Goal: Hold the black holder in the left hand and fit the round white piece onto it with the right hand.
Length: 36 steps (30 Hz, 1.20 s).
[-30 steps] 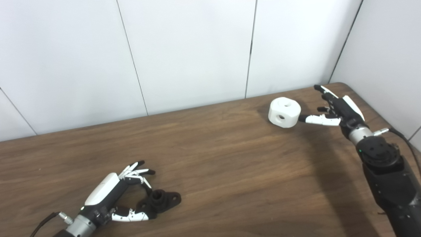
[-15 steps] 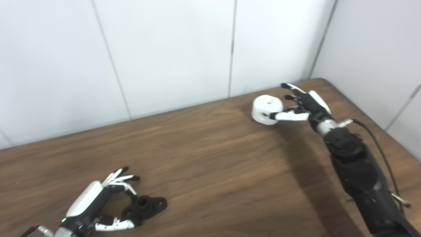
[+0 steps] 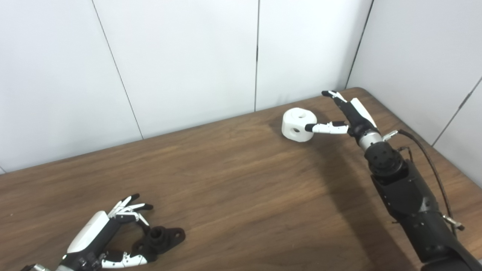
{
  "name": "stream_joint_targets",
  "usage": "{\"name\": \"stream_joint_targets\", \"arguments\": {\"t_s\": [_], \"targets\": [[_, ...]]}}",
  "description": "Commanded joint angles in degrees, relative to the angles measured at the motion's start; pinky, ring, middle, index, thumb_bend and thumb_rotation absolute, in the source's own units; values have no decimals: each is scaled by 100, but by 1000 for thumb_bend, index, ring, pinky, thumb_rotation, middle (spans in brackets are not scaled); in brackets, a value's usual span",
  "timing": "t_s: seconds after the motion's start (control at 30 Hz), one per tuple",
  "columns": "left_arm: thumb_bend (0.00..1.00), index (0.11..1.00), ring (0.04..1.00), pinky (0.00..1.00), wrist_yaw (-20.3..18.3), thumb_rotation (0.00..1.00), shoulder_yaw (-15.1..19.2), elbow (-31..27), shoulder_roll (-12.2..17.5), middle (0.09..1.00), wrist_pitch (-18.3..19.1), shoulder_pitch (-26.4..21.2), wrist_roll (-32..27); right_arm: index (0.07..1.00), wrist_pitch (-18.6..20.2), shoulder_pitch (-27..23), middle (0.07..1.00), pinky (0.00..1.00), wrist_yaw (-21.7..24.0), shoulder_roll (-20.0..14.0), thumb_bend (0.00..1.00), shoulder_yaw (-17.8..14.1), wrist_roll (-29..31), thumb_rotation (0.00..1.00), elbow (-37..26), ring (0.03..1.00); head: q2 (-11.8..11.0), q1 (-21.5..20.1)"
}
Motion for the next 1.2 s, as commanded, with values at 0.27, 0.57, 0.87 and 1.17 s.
{"name": "stream_joint_targets", "arguments": {"t_s": [0.27, 0.57, 0.87, 1.17], "targets": [[519, 482, 1000, 1000, -90, 41, 97, -148, 160, 840, 244, 37, 15, 921, -66, -193, 995, 907, -53, -260, 1000, 88, -262, 449, -246, 993, 6, 14], [518, 482, 1000, 1000, -135, 40, 150, -206, 157, 839, 274, 36, -80, 859, 157, -323, 1000, 999, -101, -338, 1000, 436, -739, 480, -37, 1000, 22, 50], [518, 482, 998, 1000, -184, 40, 212, -383, 185, 839, 415, 82, -80, 811, 278, -443, 1000, 1000, -99, -395, 1000, 744, -1167, 484, 199, 1000, 39, 44], [518, 482, 998, 1000, -221, 39, 233, -487, 174, 836, 461, 101, -90, 814, 212, -458, 1000, 1000, -163, -403, 1000, 819, -1311, 501, 316, 1000, 58, 45]]}}
